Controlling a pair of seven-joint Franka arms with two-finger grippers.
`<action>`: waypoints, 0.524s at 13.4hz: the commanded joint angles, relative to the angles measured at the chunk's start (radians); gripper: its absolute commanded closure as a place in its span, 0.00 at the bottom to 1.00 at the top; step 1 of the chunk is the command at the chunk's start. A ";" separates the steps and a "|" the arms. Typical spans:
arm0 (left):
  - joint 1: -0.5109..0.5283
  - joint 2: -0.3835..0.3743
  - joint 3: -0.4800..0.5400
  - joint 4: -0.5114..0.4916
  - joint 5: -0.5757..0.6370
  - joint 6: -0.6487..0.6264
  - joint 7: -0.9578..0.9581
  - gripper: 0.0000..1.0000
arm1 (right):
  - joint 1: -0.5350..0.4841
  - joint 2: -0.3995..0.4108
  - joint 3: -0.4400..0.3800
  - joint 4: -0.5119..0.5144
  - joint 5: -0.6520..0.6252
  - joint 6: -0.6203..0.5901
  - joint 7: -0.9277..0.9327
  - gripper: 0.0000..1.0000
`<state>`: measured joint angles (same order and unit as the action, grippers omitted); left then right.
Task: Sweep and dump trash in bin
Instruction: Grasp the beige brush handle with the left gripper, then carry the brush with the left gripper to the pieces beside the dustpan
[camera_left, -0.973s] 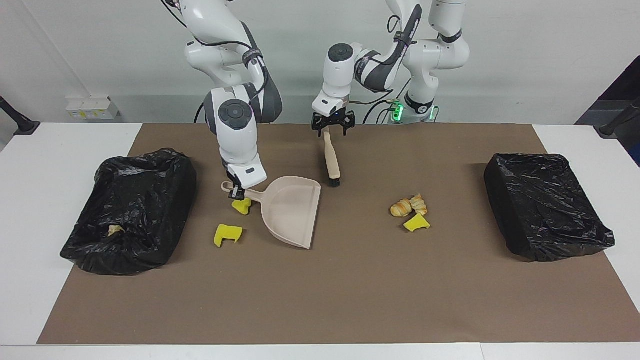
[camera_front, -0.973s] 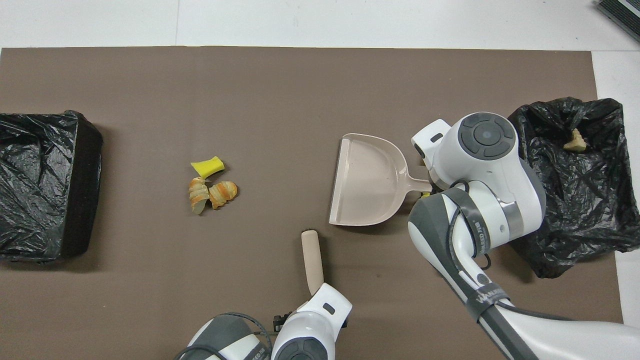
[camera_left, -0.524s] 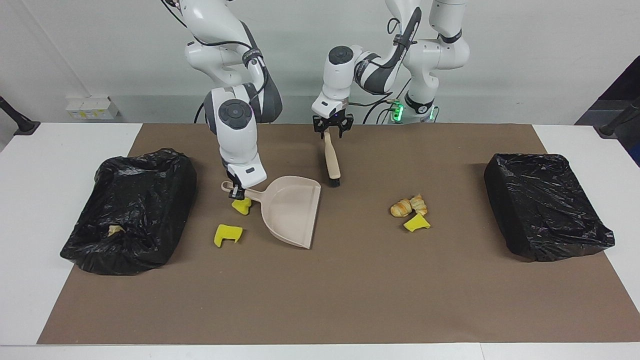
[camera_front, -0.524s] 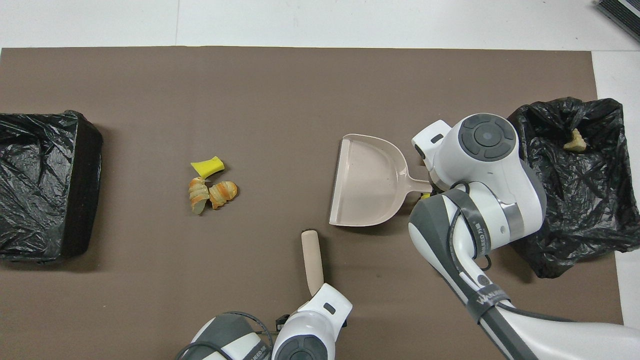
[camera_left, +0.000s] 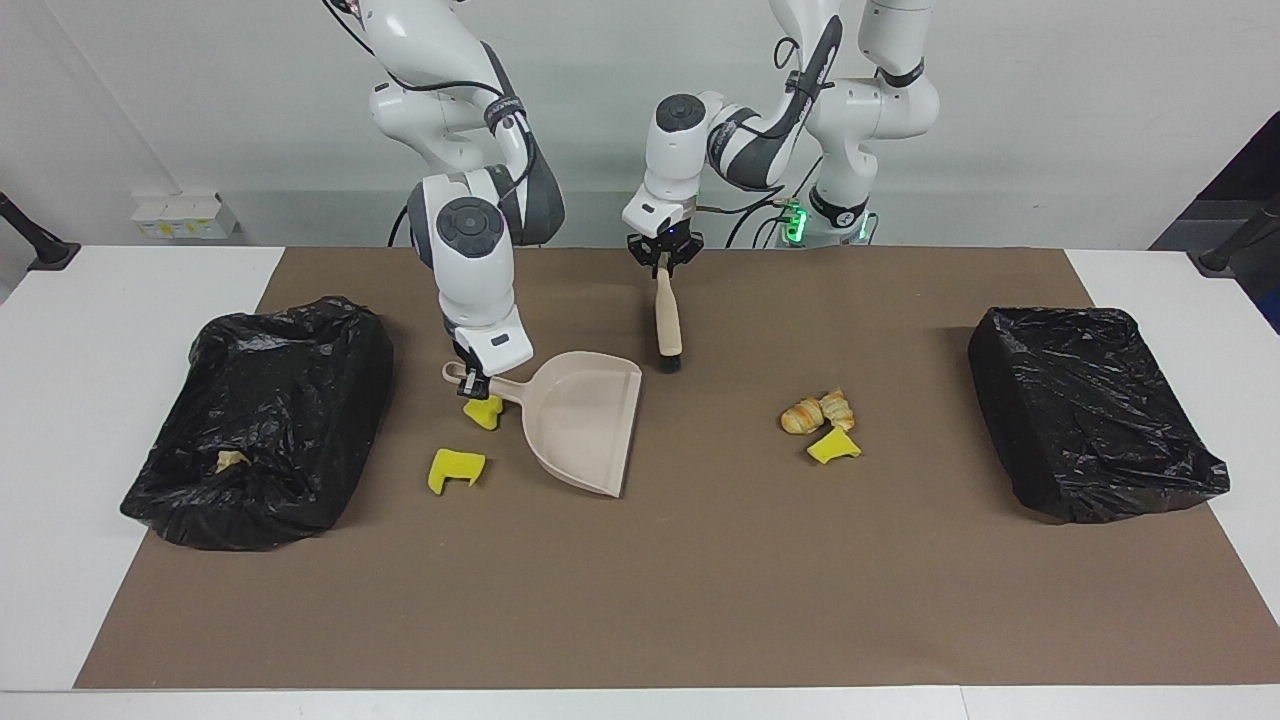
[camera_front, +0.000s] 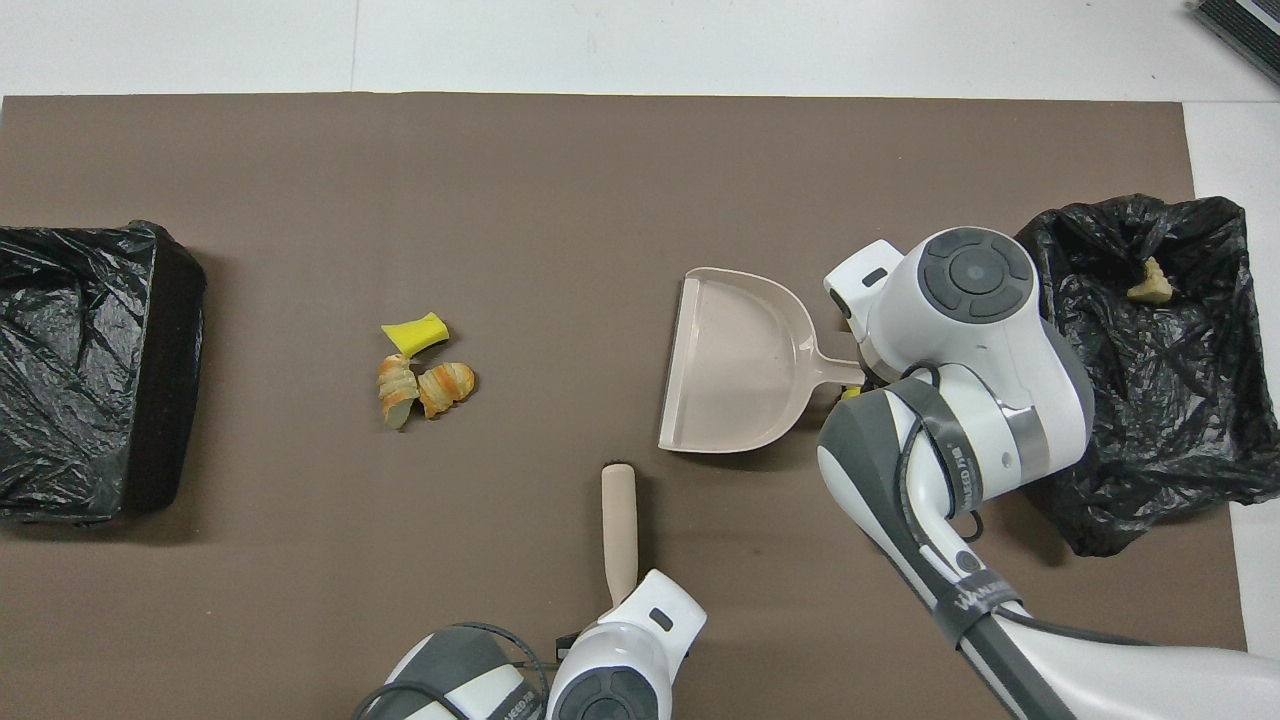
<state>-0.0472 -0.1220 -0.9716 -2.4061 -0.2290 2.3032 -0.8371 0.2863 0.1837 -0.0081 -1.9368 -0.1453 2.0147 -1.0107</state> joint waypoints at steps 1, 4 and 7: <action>0.047 -0.031 0.026 0.043 -0.018 -0.092 0.074 1.00 | -0.004 -0.026 0.002 -0.022 -0.022 0.010 -0.020 1.00; 0.053 -0.057 0.212 0.174 -0.018 -0.308 0.226 1.00 | -0.006 -0.023 0.004 -0.019 -0.030 0.012 -0.025 1.00; 0.067 -0.074 0.407 0.278 -0.004 -0.476 0.451 1.00 | -0.003 -0.023 0.004 -0.017 -0.030 0.012 -0.025 1.00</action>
<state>0.0088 -0.1774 -0.6465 -2.1834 -0.2282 1.9179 -0.5049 0.2864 0.1835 -0.0081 -1.9368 -0.1515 2.0147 -1.0107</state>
